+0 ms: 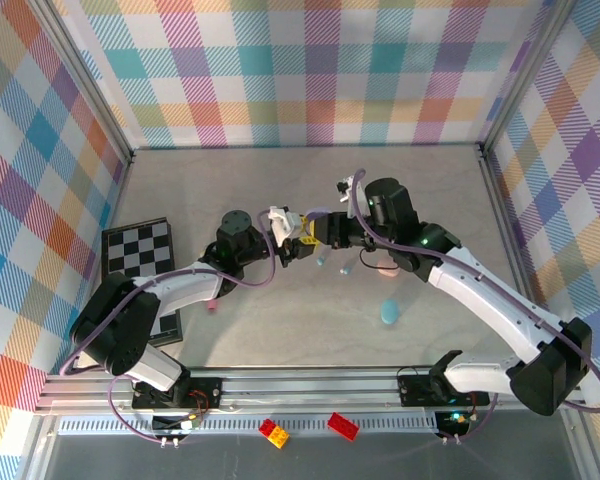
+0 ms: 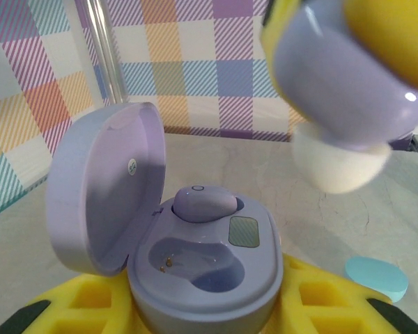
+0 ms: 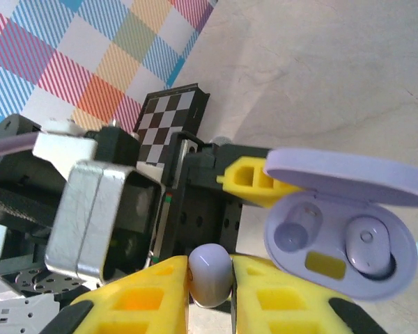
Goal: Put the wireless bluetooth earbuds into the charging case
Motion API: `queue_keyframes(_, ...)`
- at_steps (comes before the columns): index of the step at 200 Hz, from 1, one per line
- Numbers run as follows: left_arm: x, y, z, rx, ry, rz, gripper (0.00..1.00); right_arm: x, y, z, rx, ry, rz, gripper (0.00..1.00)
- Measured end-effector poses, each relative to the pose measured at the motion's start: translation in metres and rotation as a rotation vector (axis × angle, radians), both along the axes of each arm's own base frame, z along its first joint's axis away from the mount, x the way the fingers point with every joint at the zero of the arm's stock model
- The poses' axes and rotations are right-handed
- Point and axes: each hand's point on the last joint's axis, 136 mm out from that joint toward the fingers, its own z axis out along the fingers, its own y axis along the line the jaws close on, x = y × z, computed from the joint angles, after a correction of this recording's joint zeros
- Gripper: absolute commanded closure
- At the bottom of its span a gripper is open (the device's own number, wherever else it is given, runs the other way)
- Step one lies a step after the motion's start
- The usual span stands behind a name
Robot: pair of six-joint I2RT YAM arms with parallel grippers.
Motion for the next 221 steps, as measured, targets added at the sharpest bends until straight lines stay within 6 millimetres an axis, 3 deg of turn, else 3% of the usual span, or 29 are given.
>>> queue_keyframes(165,0.001,-0.005,0.002,0.003,-0.023,0.014,0.65,0.021,0.000,-0.032,-0.068,0.051,-0.053,0.79)
queue_keyframes(221,0.002,-0.004,0.001,0.006,-0.020,0.022,0.65,0.023,-0.001,-0.033,-0.069,0.059,-0.070,0.67)
